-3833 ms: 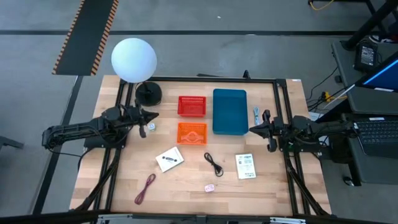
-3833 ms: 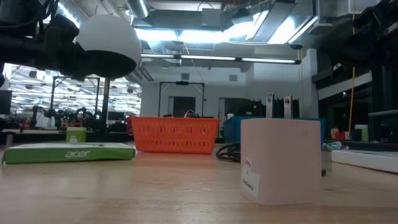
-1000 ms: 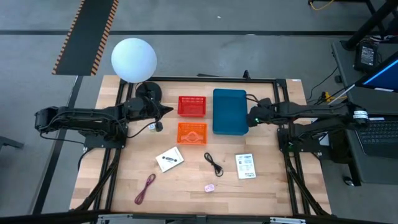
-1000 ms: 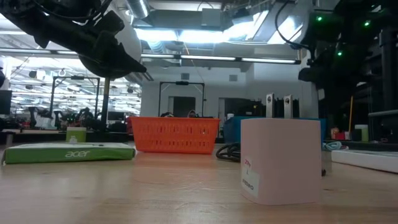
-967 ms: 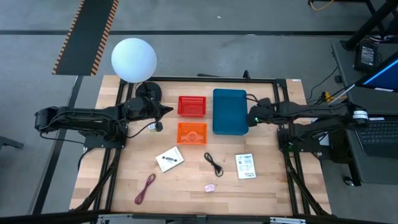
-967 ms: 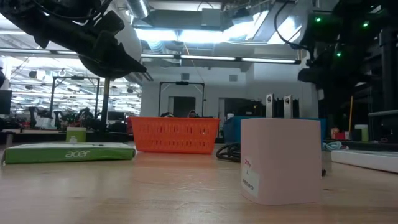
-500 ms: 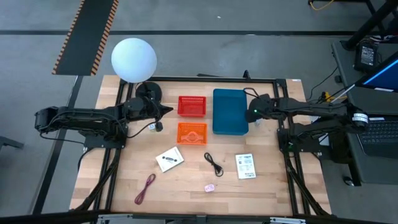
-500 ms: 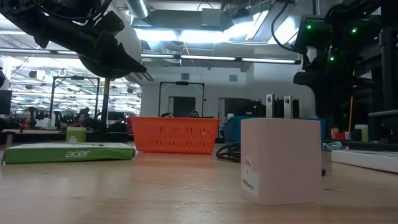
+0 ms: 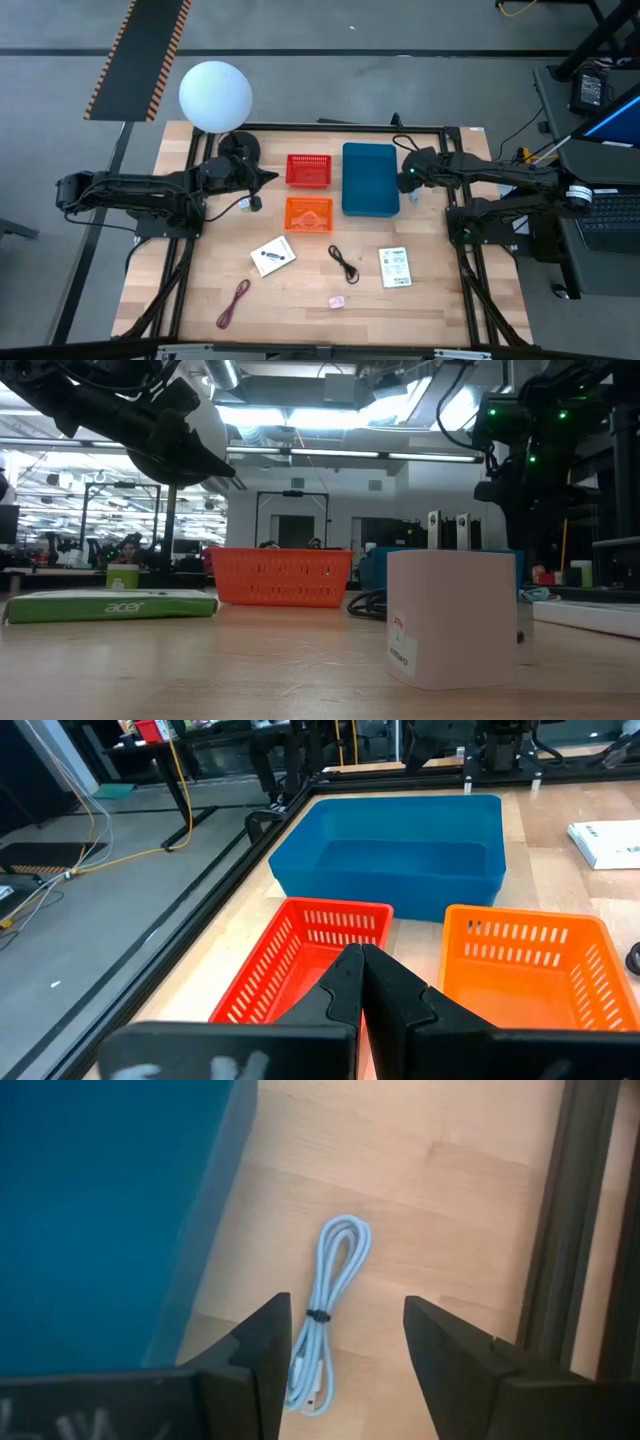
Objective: Pick and place items into bin
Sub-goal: Put the light blue charger cable into the red bin
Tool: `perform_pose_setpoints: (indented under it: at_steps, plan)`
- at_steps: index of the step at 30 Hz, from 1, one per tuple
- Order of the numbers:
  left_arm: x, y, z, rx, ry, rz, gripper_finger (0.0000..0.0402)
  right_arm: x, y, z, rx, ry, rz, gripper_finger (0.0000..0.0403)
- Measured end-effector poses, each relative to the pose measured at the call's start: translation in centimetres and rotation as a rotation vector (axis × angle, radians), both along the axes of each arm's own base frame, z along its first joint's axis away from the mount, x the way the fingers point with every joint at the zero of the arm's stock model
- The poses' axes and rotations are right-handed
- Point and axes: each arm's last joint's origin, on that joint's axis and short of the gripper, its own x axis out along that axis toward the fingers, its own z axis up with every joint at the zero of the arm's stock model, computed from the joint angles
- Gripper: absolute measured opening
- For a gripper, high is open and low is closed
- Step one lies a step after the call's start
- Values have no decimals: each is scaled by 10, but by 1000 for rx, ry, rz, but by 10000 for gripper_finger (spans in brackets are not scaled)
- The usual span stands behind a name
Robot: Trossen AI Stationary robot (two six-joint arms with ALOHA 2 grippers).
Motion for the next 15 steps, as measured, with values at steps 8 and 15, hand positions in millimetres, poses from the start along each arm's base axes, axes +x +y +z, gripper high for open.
perform_pose_setpoints:
  at_steps: [8, 15]
  plan:
    - [0, 0, 0, -2, 0, 1, 4, 0, -10, 1, -2, -25, 35, 174]
    - [0, 0, 0, -3, 2, 1, 4, -3, -15, -8, 3, -54, 25, 174]
